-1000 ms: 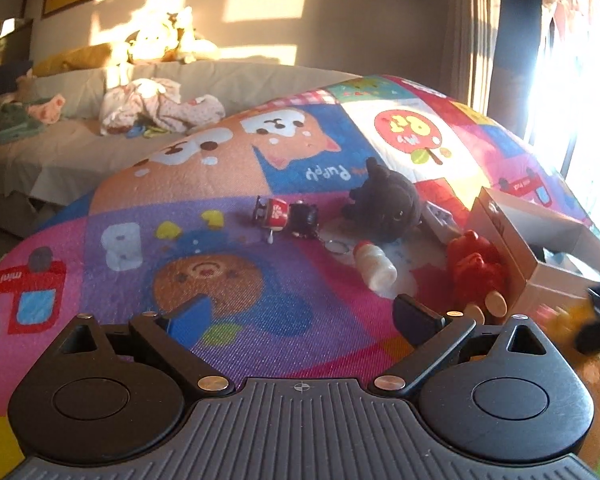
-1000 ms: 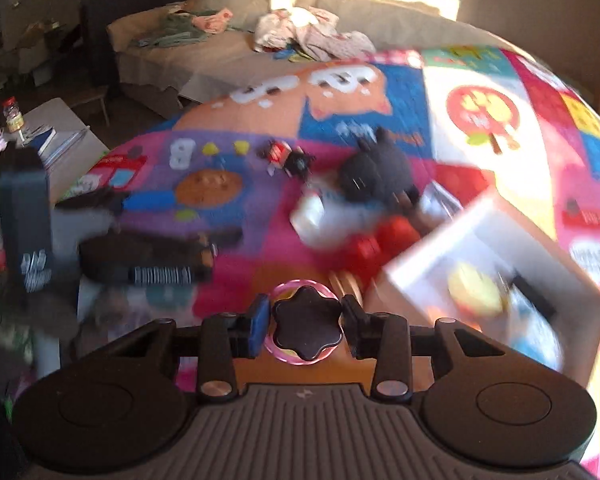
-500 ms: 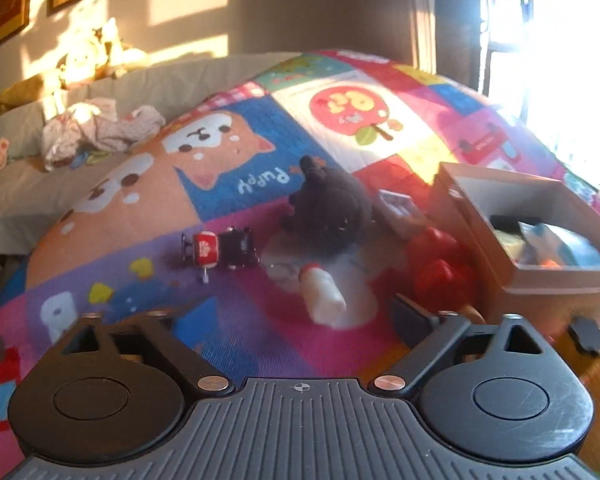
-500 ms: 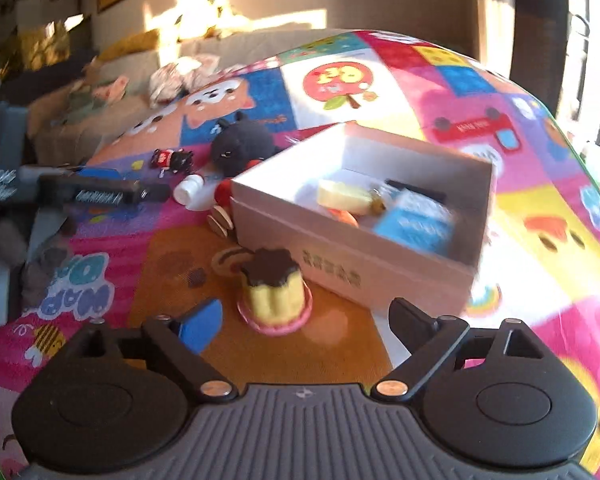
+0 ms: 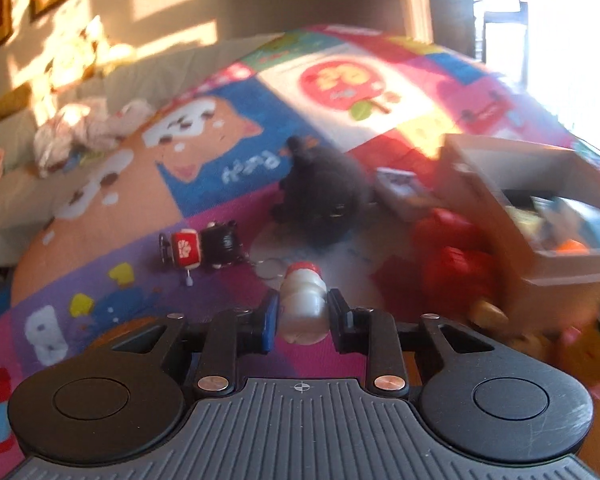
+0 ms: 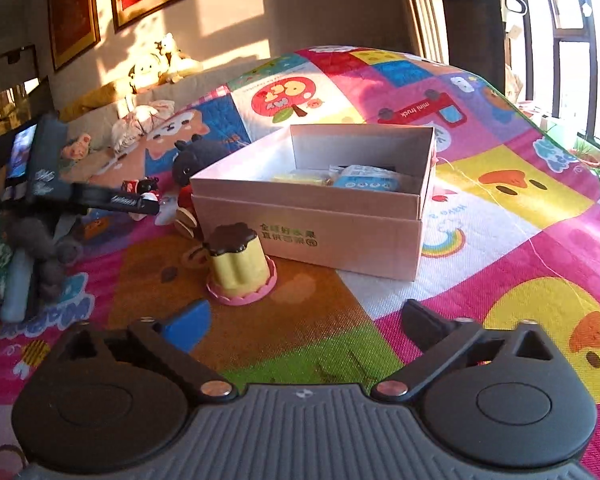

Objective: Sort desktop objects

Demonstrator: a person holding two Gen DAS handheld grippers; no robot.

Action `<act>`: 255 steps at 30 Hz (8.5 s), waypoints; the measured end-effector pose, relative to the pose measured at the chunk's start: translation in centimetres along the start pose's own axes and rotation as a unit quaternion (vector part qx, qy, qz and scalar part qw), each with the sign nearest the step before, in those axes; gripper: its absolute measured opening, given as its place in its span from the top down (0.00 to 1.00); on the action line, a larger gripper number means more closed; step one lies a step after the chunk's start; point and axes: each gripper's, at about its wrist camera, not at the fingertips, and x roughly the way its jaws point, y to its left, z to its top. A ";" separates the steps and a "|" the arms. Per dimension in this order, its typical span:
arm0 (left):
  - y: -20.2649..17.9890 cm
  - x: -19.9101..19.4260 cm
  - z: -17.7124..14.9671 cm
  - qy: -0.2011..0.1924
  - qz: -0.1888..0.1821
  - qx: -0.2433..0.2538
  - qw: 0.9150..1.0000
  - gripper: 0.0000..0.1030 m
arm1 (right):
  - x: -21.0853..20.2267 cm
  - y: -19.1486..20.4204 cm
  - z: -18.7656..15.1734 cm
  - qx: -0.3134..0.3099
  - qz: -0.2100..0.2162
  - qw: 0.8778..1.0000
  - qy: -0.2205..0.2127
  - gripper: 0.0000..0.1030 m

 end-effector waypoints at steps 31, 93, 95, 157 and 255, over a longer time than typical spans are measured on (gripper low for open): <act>-1.7 -8.9 -6.7 0.046 -0.067 0.070 0.994 0.23 | 2.3 2.0 -0.2 -0.015 -0.044 0.995 0.085 0.00; -3.3 -8.2 -7.2 0.019 -0.116 -0.015 0.993 0.38 | 3.5 4.8 4.1 -0.074 -0.001 0.993 0.096 0.46; -3.7 -8.2 -7.0 0.017 -0.115 -0.001 0.993 0.46 | 1.9 4.2 4.1 -0.072 0.005 0.993 0.094 0.46; -2.6 -2.8 -3.6 -0.044 -0.110 -0.122 0.986 0.07 | 21.1 6.0 23.4 -0.015 0.055 0.985 0.164 0.72; -8.0 -9.8 -6.7 0.073 -0.205 0.041 0.975 0.11 | 1.0 -2.9 0.2 0.099 0.001 0.994 0.036 0.08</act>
